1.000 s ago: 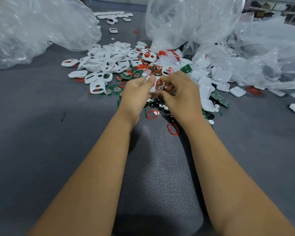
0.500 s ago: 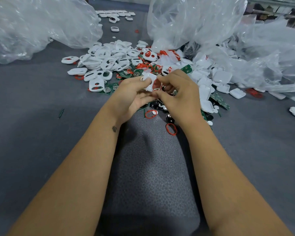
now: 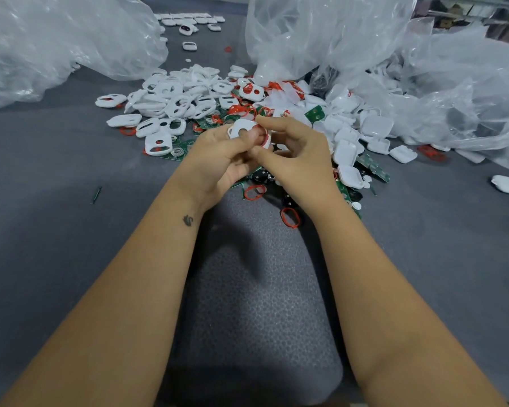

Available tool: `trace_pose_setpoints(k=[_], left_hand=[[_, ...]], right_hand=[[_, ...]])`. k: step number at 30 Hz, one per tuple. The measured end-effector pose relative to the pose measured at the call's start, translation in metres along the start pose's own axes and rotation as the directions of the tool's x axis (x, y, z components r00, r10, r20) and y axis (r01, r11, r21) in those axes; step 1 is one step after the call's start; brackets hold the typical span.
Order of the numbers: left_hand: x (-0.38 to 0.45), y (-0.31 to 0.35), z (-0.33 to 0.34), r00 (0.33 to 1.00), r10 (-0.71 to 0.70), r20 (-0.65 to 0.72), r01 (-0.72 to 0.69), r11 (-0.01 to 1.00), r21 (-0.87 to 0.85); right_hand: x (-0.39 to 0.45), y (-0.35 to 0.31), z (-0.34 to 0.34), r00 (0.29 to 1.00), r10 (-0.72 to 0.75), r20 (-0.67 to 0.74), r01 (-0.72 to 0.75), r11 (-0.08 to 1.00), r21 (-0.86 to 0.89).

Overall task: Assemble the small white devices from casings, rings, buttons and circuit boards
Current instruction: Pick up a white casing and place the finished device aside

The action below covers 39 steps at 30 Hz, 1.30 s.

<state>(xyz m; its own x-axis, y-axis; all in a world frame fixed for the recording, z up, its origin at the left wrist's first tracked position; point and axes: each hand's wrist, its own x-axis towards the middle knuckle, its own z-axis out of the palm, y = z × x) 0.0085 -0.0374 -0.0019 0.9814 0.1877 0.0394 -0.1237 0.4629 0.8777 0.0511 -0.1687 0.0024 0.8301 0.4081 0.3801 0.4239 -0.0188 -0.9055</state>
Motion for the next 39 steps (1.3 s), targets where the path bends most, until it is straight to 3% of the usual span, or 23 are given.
trace_pose_setpoints(k=[3,9,19,24,28,33,39], left_hand=[[0.001,0.0,-0.002,1.0,0.009,-0.006,-0.009,1.0,-0.023],[0.0,0.001,-0.005,0.997,-0.003,0.074,-0.001,0.999,0.047],[0.001,-0.003,-0.003,0.996,0.044,0.073,-0.056,0.985,0.165],[0.0,-0.007,-0.002,0.98,0.176,0.087,-0.196,0.921,0.338],[0.002,-0.009,0.0,0.967,0.248,0.052,-0.242,0.846,0.476],[0.001,-0.011,0.004,0.962,0.271,0.023,-0.253,0.862,0.439],[0.004,-0.003,-0.007,0.928,0.296,-0.225,-0.211,0.918,0.337]], right_hand=[[0.003,0.001,-0.002,0.997,0.045,0.061,-0.056,0.98,0.191],[0.005,0.005,-0.006,0.991,0.111,0.078,-0.132,0.917,0.376],[0.004,0.003,-0.007,0.996,0.092,-0.003,-0.086,0.941,0.327],[0.006,0.005,-0.008,0.993,0.115,0.04,-0.122,0.94,0.318],[0.007,0.005,-0.007,0.992,0.129,0.004,-0.126,0.963,0.24],[0.009,0.005,-0.005,0.988,0.107,-0.11,-0.089,0.984,0.153],[0.011,0.007,-0.014,0.995,0.09,-0.033,-0.096,0.943,-0.318]])
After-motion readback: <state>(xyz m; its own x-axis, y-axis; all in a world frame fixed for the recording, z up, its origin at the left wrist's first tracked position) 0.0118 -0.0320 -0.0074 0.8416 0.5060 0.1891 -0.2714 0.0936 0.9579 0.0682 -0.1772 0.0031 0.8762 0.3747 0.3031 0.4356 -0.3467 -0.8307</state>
